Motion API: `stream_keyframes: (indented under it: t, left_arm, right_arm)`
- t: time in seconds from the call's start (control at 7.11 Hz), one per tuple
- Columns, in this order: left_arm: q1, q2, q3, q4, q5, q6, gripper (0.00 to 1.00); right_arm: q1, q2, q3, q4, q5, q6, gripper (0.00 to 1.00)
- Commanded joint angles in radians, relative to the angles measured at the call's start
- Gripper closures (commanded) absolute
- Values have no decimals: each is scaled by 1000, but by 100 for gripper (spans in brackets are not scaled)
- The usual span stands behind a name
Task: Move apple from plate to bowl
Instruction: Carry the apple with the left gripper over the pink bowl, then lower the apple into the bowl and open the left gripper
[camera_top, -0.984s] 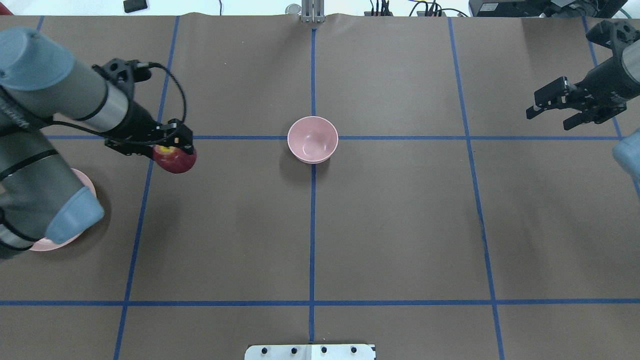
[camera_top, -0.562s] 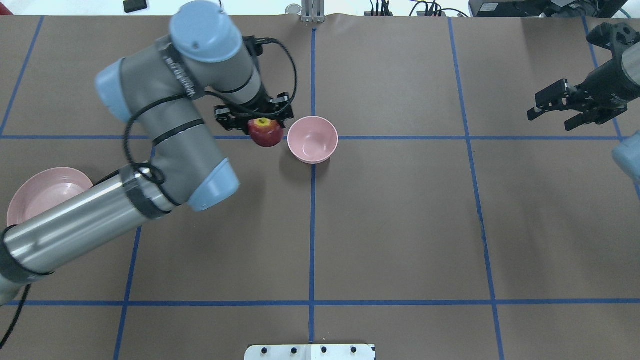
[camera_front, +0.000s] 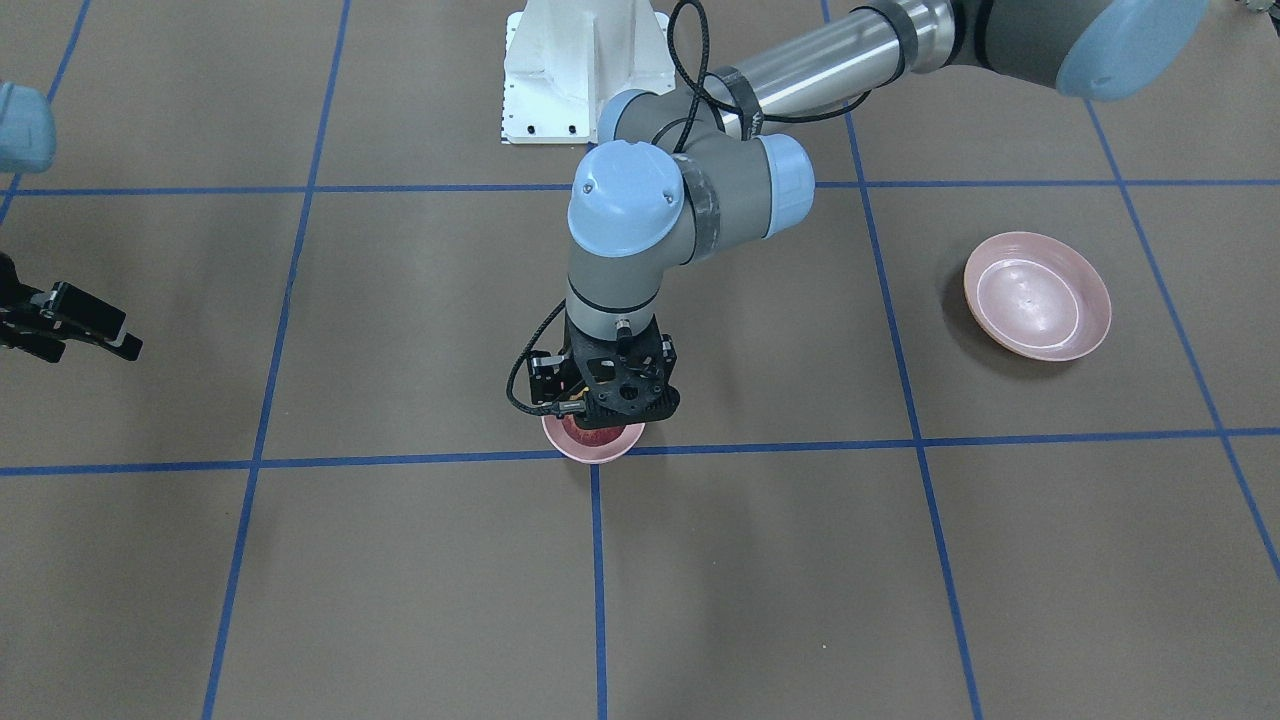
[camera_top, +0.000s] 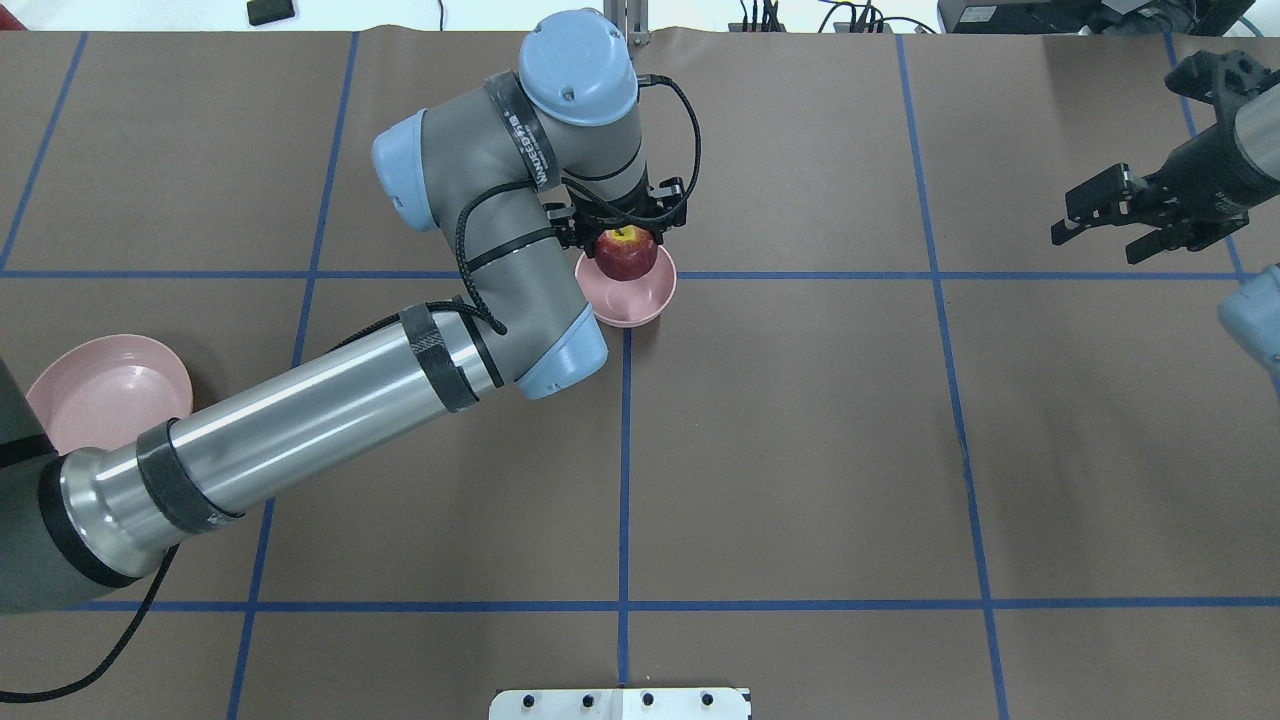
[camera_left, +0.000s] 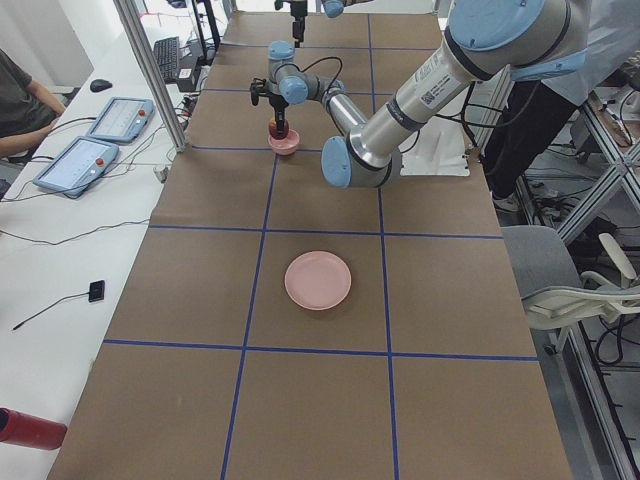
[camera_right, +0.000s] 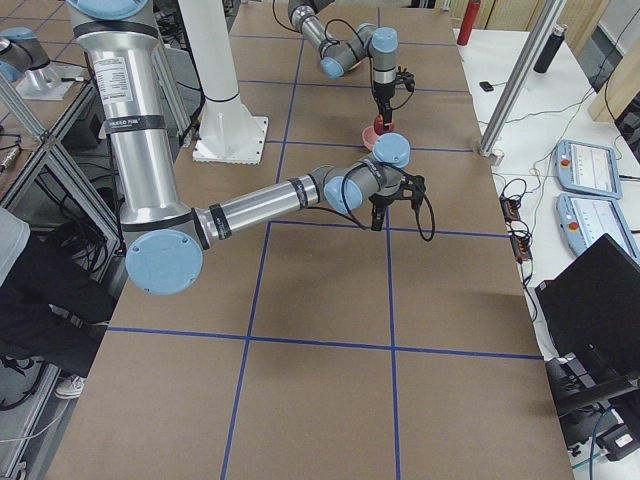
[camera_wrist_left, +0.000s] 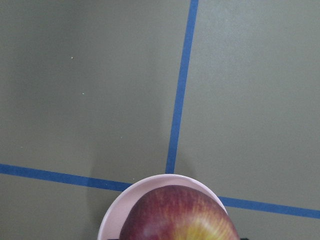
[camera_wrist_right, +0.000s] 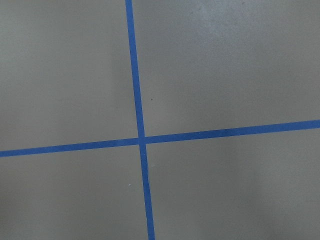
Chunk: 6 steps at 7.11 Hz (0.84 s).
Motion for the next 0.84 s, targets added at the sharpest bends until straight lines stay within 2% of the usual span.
stream_keyframes:
  t: [0.0, 0.14, 0.28, 0.7]
  left_arm:
    - [18, 11, 5, -4, 14, 3, 74]
    - [20, 11, 7, -4, 14, 4, 33]
    - [18, 11, 5, -6, 14, 1, 3]
    - [15, 27, -24, -34, 9, -25, 2]
  right_arm:
    - [-2, 0, -1, 2, -3, 0, 0]
    - [-3, 0, -1, 2, -3, 0, 0]
    - [-3, 2, -1, 2, -3, 0, 0]
    - [-3, 2, -7, 2, -1, -2, 0]
